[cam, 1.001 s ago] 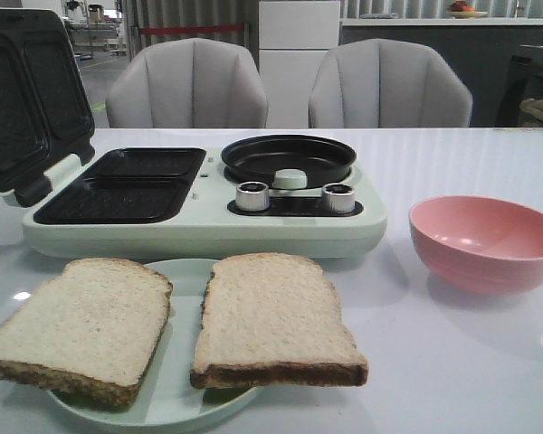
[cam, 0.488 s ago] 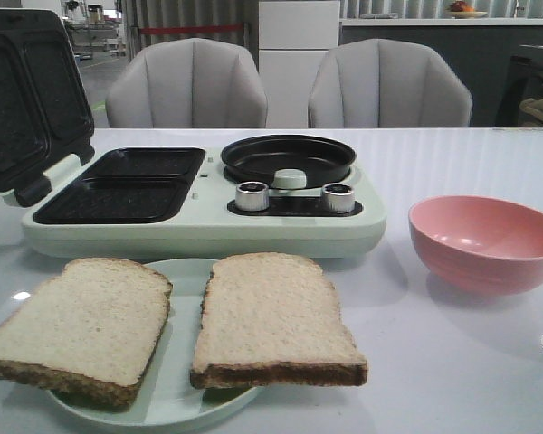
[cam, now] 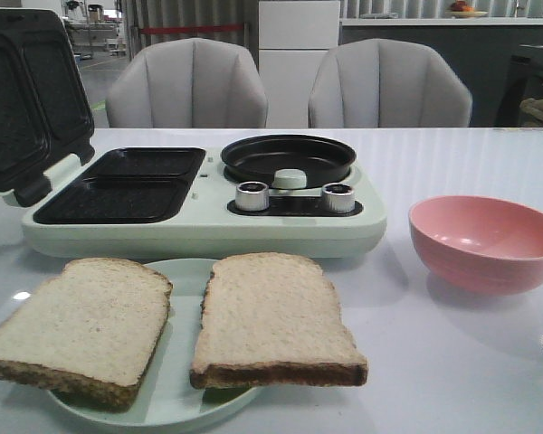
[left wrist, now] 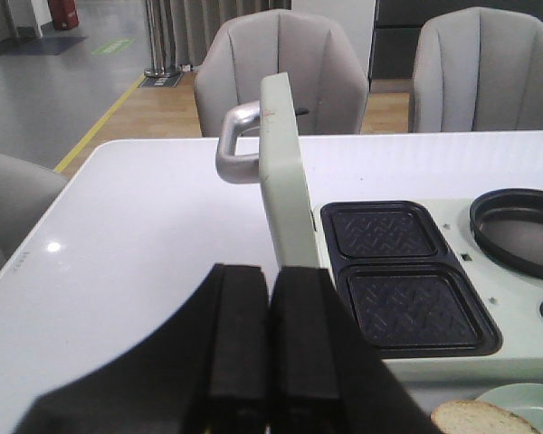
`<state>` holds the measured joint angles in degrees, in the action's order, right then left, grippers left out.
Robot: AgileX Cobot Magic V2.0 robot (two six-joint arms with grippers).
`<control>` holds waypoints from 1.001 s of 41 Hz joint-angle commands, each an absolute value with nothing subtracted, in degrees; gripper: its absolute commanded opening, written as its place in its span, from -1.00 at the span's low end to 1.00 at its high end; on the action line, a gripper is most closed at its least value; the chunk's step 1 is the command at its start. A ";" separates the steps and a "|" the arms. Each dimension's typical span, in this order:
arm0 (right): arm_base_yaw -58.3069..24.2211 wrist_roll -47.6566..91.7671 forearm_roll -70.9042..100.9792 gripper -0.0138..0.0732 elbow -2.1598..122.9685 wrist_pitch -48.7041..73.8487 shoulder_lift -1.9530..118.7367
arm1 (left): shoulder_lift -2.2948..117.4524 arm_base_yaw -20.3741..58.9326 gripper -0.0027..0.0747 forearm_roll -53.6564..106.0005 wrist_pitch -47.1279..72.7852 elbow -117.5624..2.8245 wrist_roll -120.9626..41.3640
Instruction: Make breakfast with bread and shrimp
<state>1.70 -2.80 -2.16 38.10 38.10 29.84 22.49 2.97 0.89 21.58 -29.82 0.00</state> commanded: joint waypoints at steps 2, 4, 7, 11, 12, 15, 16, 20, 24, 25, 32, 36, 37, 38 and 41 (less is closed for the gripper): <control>1.59 -2.54 -3.01 -0.65 40.03 34.03 31.45 | 23.34 2.66 -0.67 1.50 18.08 -30.81 0.72; 1.59 -2.54 -3.51 -0.65 40.03 34.31 31.90 | 23.34 2.66 -0.66 1.50 18.63 -30.81 0.72; 1.59 -2.54 -4.30 -0.65 40.03 34.89 32.47 | 23.34 2.66 -0.59 1.50 19.08 -30.81 0.72; 1.59 -2.54 -5.15 -0.61 40.03 35.61 33.07 | 23.34 2.66 -0.30 1.40 20.09 -31.27 0.72; 1.59 -2.54 -5.22 -0.55 40.03 35.73 33.19 | 23.34 2.66 -0.21 1.40 20.09 -31.27 0.72; 1.59 -2.54 -5.49 -0.19 40.03 35.68 33.46 | 23.34 2.66 0.11 0.98 20.21 -31.40 0.72; 1.59 -2.54 -5.49 -0.06 40.03 35.63 33.52 | 23.34 2.66 0.19 0.98 20.30 -31.47 0.72; 1.59 -2.54 -5.49 0.50 40.03 35.33 33.64 | 23.34 2.66 0.41 0.86 21.37 -31.47 0.64; 1.59 -2.54 -5.49 0.71 40.03 35.22 33.69 | 23.98 2.66 0.42 -0.31 22.82 -31.71 0.00; 1.59 -2.54 -5.49 0.69 40.03 35.07 33.69 | 24.51 2.66 0.42 -0.75 23.44 -31.83 0.00; 1.59 -2.54 -5.43 0.65 40.03 35.32 33.69 | 29.60 5.44 0.42 -1.81 29.76 -35.98 -4.50; 1.59 -2.54 -5.43 0.65 40.03 36.06 33.69 | 33.03 10.03 0.42 -3.91 32.94 -38.97 -6.10; 1.59 -2.54 -5.43 0.65 40.03 36.13 33.69 | 33.91 11.76 0.42 -5.05 33.55 -39.61 -6.10; 1.59 -2.54 -5.43 0.65 40.03 36.13 33.69 | 34.56 12.69 0.42 -6.04 33.82 -39.94 -6.10; 1.59 -2.54 -5.43 0.65 40.03 36.13 33.69 | 36.42 18.26 0.42 -10.00 35.54 -40.73 -6.10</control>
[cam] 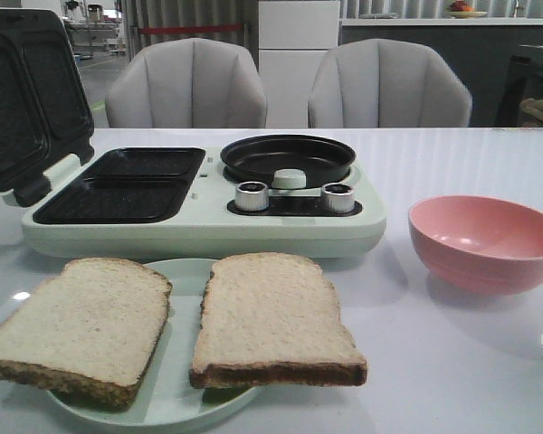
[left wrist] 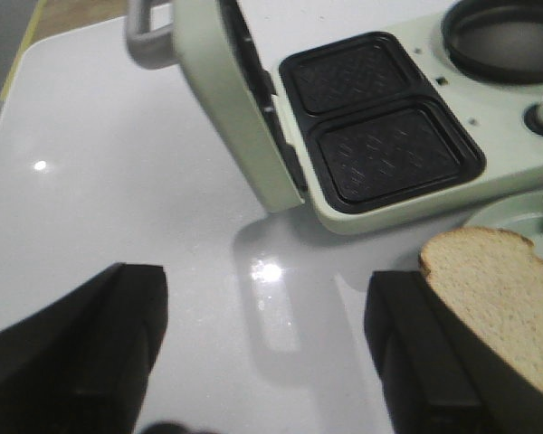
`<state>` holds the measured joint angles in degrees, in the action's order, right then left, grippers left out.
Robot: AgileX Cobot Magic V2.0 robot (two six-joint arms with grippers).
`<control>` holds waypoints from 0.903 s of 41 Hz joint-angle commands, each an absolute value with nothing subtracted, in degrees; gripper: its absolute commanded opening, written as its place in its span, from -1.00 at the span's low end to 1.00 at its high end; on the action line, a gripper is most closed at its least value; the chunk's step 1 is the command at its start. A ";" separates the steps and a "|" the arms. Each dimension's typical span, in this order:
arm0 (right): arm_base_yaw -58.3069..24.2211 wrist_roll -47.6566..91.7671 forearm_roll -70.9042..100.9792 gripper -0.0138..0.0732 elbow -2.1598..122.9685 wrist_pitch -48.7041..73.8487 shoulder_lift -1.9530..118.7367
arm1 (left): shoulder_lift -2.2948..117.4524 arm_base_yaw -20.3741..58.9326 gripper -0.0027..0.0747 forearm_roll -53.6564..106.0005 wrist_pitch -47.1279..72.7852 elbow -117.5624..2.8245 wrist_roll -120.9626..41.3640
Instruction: Make breakfast with bread and shrimp
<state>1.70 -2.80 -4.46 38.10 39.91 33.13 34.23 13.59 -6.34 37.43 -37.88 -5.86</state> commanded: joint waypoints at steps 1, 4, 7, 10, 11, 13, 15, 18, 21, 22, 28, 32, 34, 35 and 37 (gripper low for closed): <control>1.59 -2.54 -5.43 0.65 40.03 36.13 33.69 | 37.05 20.46 0.42 -11.59 36.03 -40.71 -6.10; 1.59 -2.54 -5.43 0.65 40.03 36.13 33.69 | 38.53 26.20 0.42 -15.66 37.77 -40.71 -6.10; 1.59 -2.54 -5.43 0.65 40.03 36.13 33.69 | 39.77 32.55 0.42 -19.05 40.06 -40.71 -6.10; 1.59 -2.54 -5.43 0.65 40.03 36.13 33.69 | 41.35 38.96 0.42 -22.60 42.98 -40.71 -6.10; 1.59 -2.54 -5.43 0.65 40.03 36.13 33.69 | 41.77 40.42 0.42 -23.19 43.70 -40.71 -6.10; 1.59 -2.54 -5.43 0.65 40.03 36.13 33.69 | 42.97 43.65 0.42 -23.91 45.18 -40.71 -6.10; 1.59 -2.54 -5.43 0.65 40.03 36.13 33.69 | 44.13 46.64 0.42 -23.90 46.60 -40.71 -6.10; 1.59 -2.54 -5.43 0.65 40.03 36.13 33.69 | 45.78 51.04 0.41 -24.02 48.92 -40.61 -6.10; 1.59 -2.54 -5.43 0.65 40.03 36.13 33.69 | 47.23 55.08 0.35 -25.21 49.95 -39.66 -6.10; 1.59 -2.54 -5.43 0.65 40.03 36.13 33.69 | 47.66 56.07 0.32 -26.08 49.82 -39.14 -5.63; 1.59 -2.54 -5.43 0.65 40.03 36.13 33.69 | 49.35 62.80 0.20 -32.06 49.46 -35.46 -0.93; 1.59 -2.54 -5.43 0.65 40.03 36.13 33.69 | 50.38 65.71 0.20 -37.33 50.54 -32.92 4.46; 1.59 -2.54 -5.43 0.65 40.03 36.13 33.69 | 51.06 67.32 0.20 -39.87 51.09 -31.58 7.22; 1.59 -2.54 -5.43 0.65 40.03 36.13 33.69 | 51.50 67.93 0.20 -40.96 51.21 -30.83 8.88; 1.59 -2.54 -5.43 0.65 40.03 36.13 33.69 | 52.39 69.44 0.20 -43.03 51.36 -29.56 10.87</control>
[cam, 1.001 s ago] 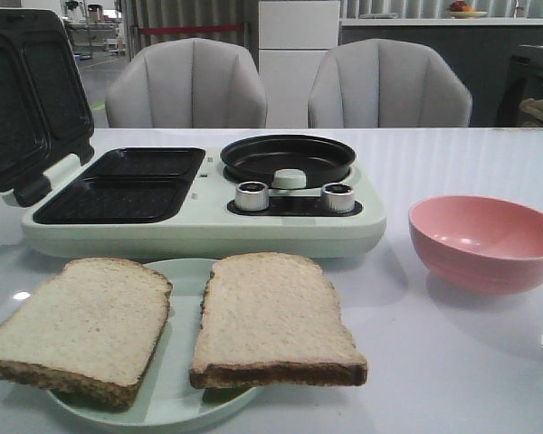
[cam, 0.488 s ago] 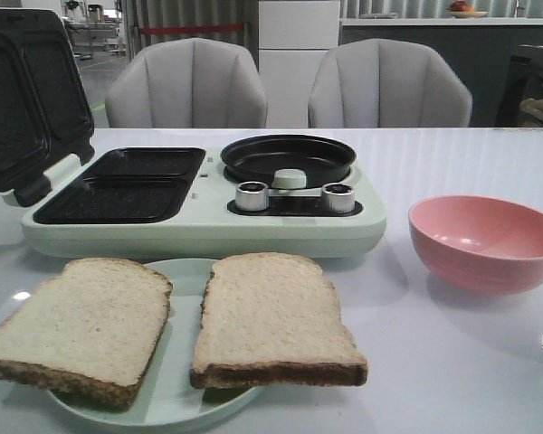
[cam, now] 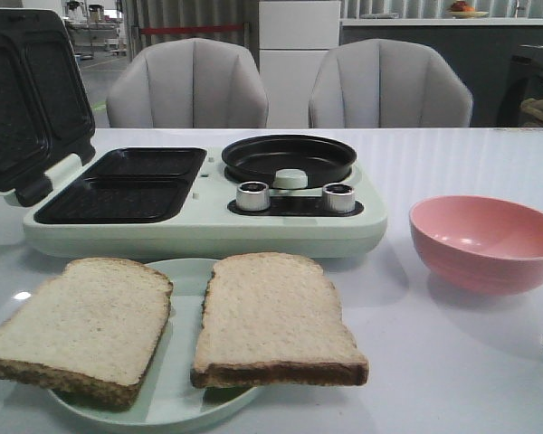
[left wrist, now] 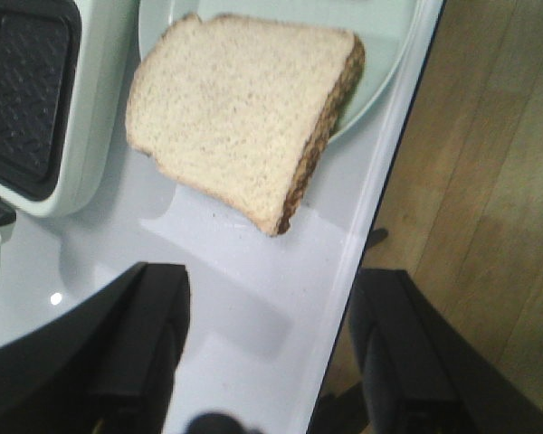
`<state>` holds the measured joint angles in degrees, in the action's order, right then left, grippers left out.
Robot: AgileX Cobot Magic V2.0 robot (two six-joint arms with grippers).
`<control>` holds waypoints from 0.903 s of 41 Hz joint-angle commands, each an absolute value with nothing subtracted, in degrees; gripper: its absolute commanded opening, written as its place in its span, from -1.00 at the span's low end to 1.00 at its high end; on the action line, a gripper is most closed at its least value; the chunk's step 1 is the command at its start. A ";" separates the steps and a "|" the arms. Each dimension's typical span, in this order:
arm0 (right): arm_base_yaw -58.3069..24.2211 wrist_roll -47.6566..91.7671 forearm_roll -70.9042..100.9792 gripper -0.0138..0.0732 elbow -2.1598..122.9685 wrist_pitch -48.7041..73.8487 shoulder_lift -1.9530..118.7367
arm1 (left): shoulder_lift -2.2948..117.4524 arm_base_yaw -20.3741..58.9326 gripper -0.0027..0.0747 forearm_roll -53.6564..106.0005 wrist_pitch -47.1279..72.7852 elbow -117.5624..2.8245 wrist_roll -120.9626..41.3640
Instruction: Make breakfast with bread and shrimp
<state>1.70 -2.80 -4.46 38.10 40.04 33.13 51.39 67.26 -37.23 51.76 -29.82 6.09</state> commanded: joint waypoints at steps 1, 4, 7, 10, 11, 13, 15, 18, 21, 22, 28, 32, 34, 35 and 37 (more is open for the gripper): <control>1.59 -2.54 -5.43 0.65 40.03 36.13 33.69 | 52.77 70.32 0.20 -43.65 51.24 -29.01 11.56; 1.59 -2.54 -5.43 0.65 40.03 36.13 33.69 | 54.38 72.76 0.20 -46.45 51.11 -27.27 14.69; 1.59 -2.54 -5.43 0.65 40.03 36.13 33.69 | 55.98 74.48 0.20 -50.80 51.22 -25.86 18.86; 1.59 -2.54 -5.43 0.65 40.03 36.13 33.69 | 57.32 75.18 0.20 -53.23 50.61 -25.42 20.56; 1.59 -2.54 -5.43 0.65 40.03 36.13 33.69 | 57.91 75.18 0.20 -53.48 50.09 -25.42 20.57; 1.59 -2.54 -5.43 0.65 40.03 36.13 33.69 | 58.86 75.18 0.20 -54.02 48.92 -25.42 20.79; 1.59 -2.54 -5.43 0.65 40.03 36.13 33.69 | 59.95 75.18 0.20 -55.05 48.05 -25.42 21.64; 1.59 -2.54 -5.43 0.65 40.03 36.13 33.69 | 62.06 75.18 0.20 -57.32 47.63 -25.42 22.41; 1.59 -2.54 -5.43 0.65 40.03 36.13 33.69 | 64.55 74.86 0.20 -59.87 47.74 -25.42 24.37; 1.59 -2.54 -5.43 0.65 40.03 36.13 33.69 | 65.26 74.56 0.20 -60.42 47.60 -25.42 24.96; 1.59 -2.54 -5.43 0.65 40.03 36.13 33.69 | 70.51 71.68 0.20 -62.71 45.67 -25.42 27.79; 1.59 -2.54 -5.43 0.65 40.03 36.13 33.69 | 73.33 69.41 0.20 -65.48 44.48 -25.42 30.44; 1.59 -2.54 -5.43 0.65 40.03 36.13 33.69 | 74.43 68.19 0.20 -67.87 44.48 -25.42 33.07; 1.59 -2.54 -5.43 0.65 40.03 36.13 33.69 | 75.01 67.79 0.20 -68.70 44.32 -25.42 34.32; 1.59 -2.54 -5.43 0.65 40.03 36.13 33.69 | 75.75 67.00 0.20 -69.80 43.86 -25.42 35.01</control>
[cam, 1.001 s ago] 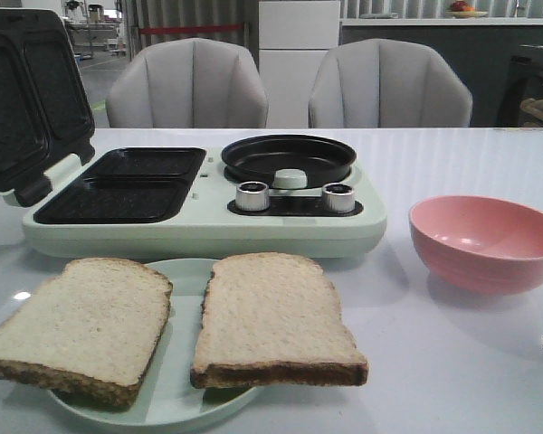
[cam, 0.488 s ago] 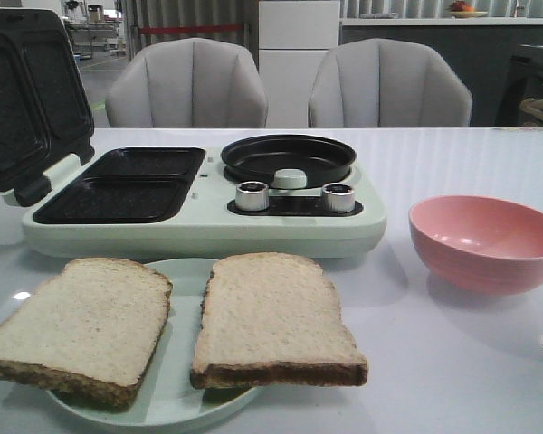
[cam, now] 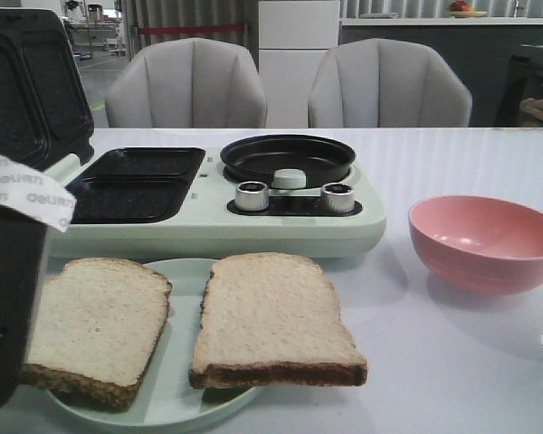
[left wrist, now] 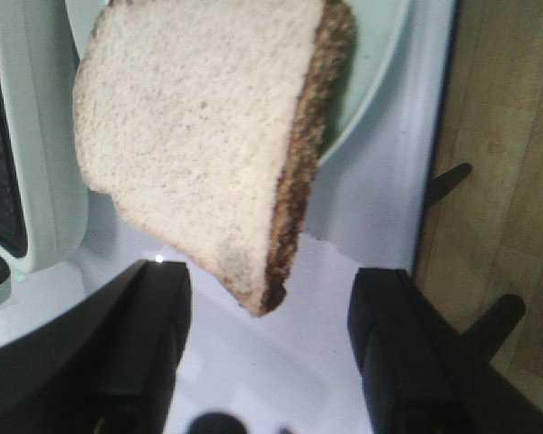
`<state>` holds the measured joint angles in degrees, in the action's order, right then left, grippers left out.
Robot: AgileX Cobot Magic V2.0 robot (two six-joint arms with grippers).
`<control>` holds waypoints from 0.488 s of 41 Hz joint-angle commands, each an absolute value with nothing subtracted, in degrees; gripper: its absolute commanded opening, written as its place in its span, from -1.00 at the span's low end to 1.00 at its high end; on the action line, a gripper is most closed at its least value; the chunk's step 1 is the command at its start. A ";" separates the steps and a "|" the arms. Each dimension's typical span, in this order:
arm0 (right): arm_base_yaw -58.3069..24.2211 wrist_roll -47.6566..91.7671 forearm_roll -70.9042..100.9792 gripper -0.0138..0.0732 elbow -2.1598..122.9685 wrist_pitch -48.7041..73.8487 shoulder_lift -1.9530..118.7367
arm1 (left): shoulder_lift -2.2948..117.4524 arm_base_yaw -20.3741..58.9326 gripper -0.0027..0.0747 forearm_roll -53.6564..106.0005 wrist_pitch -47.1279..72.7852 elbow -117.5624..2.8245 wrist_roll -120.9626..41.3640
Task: Make breakfast with bread and shrimp
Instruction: 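Grasp the bread slice nearest the left gripper by its crust edge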
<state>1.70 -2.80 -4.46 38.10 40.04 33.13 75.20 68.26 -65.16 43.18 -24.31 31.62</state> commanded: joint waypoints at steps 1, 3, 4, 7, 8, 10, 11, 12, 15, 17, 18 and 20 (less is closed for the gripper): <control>1.59 -2.54 -5.43 0.65 40.03 36.13 33.69 | 76.23 66.73 0.20 -69.93 43.46 -25.42 34.98; 1.59 -2.54 -5.43 0.65 40.03 36.13 33.69 | 76.97 66.27 0.20 -70.37 42.94 -25.42 34.98; 1.59 -2.54 -5.43 0.65 40.03 36.13 33.69 | 77.42 65.95 0.20 -70.54 42.55 -25.42 34.98; 1.59 -2.54 -5.43 0.65 40.03 36.13 33.69 | 78.57 65.19 0.20 -71.47 41.97 -25.42 35.10; 1.59 -2.54 -5.43 0.65 40.03 36.13 33.69 | 78.93 64.81 0.20 -71.98 41.96 -25.42 35.04; 1.59 -2.54 -5.43 0.65 40.03 36.13 33.69 | 79.80 64.13 0.20 -72.53 41.83 -25.42 35.14; 1.59 -2.54 -5.43 0.65 40.03 36.13 33.69 | 80.04 63.78 0.20 -72.67 41.69 -25.42 35.28; 1.59 -2.54 -5.43 0.65 40.03 36.13 33.69 | 80.40 63.43 0.20 -72.80 41.37 -25.42 35.47; 1.59 -2.54 -5.43 0.65 40.03 36.13 33.69 | 81.02 62.73 0.20 -73.33 40.66 -25.42 35.57; 1.59 -2.54 -5.43 0.65 40.03 36.13 33.69 | 81.60 62.29 0.20 -74.29 40.37 -25.42 36.86; 1.59 -2.54 -5.43 0.65 40.03 36.13 33.69 | 81.89 62.00 0.20 -74.85 40.28 -25.42 37.62; 1.59 -2.54 -5.43 0.65 40.03 36.13 33.69 | 82.19 61.61 0.20 -75.46 40.28 -25.42 38.17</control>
